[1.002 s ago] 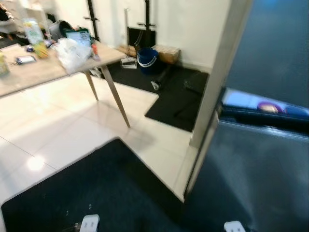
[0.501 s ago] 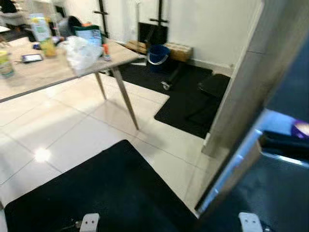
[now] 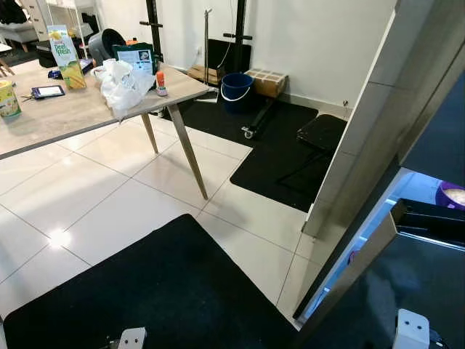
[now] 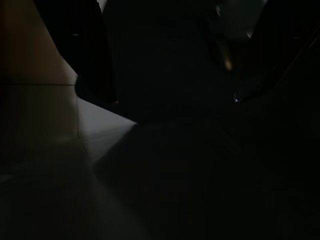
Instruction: Restocking fridge
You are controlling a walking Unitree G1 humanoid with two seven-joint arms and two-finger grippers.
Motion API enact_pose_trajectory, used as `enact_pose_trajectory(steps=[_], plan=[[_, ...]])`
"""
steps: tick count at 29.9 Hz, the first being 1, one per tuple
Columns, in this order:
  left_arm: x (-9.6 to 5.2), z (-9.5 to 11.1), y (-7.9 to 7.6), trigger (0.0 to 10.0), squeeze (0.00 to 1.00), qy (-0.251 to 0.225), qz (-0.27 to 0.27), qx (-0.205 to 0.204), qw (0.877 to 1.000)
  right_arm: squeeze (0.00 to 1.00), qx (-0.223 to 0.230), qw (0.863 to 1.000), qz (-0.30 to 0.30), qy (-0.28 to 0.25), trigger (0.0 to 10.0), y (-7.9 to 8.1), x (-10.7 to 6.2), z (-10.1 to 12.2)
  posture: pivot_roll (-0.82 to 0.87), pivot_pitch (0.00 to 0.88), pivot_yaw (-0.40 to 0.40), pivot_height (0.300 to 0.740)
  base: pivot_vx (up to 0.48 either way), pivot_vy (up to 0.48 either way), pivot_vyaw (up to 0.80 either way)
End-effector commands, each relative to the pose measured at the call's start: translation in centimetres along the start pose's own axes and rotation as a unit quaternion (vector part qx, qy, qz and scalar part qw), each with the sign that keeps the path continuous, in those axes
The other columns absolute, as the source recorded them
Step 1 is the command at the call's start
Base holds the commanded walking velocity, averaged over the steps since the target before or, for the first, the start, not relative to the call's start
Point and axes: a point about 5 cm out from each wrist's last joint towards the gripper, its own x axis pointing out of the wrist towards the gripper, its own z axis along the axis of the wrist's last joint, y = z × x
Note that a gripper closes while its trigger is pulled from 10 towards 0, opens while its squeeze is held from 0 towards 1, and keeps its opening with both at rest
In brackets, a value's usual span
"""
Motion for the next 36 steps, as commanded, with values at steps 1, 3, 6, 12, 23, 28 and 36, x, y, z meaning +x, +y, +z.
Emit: enact_pose_trajectory(steps=[1, 3, 6, 12, 23, 28, 36], plan=[[0.0, -0.8, -0.3, 10.0, 0.0, 0.016, -0.006, 0.001, 1.0, 0.0, 0.031, 0.999, 0.004, -0.035, 10.0, 0.1, 0.3, 1.8, 0.04, 0.0, -0.021, 0.74, 0.0, 0.0, 0.0], [0.0, -0.8, -0.3, 10.0, 0.0, 0.016, -0.007, 0.002, 1.0, 0.0, 0.054, 0.997, 0.001, -0.051, 10.0, -0.1, 0.4, 2.8, 0.04, 0.0, -0.021, 0.74, 0.0, 0.0, 0.0], [0.0, -0.8, -0.3, 10.0, 0.0, 0.017, -0.007, 0.003, 1.0, 0.0, 0.085, 0.994, 0.0, -0.076, 10.0, -0.3, 0.6, 4.2, 0.05, 0.0, -0.021, 0.74, 0.0, 0.0, 0.0], [0.0, -0.8, -0.3, 10.0, 0.0, 0.017, -0.008, 0.004, 1.0, 0.0, 0.1, 0.988, 0.009, -0.115, 10.0, -0.2, 0.7, 6.3, 0.05, 0.0, -0.021, 0.74, 0.0, 0.0, 0.0], [-0.1, -0.9, -0.2, 10.0, 0.0, 0.02, -0.01, 0.008, 1.0, 0.0, 0.1, 0.976, 0.054, -0.187, 10.0, 1.8, 0.8, 10.5, 0.05, 0.0, -0.018, 0.74, 0.0, 0.0, 0.0], [-0.2, -0.9, 0.0, 10.0, 0.0, 0.021, -0.007, 0.01, 1.0, 0.0, 0.097, 0.966, 0.081, -0.228, 10.0, 3.2, 0.6, 13.3, 0.05, 0.0, -0.018, 0.74, 0.0, 0.0, 0.0], [-0.2, -1.3, 0.0, 10.0, 0.0, 0.025, -0.008, 0.01, 1.0, 0.0, 0.09, 0.958, 0.101, -0.254, 10.0, 4.3, 0.3, 14.9, 0.05, 0.0, -0.021, 0.74, 0.0, 0.0, 0.0]])
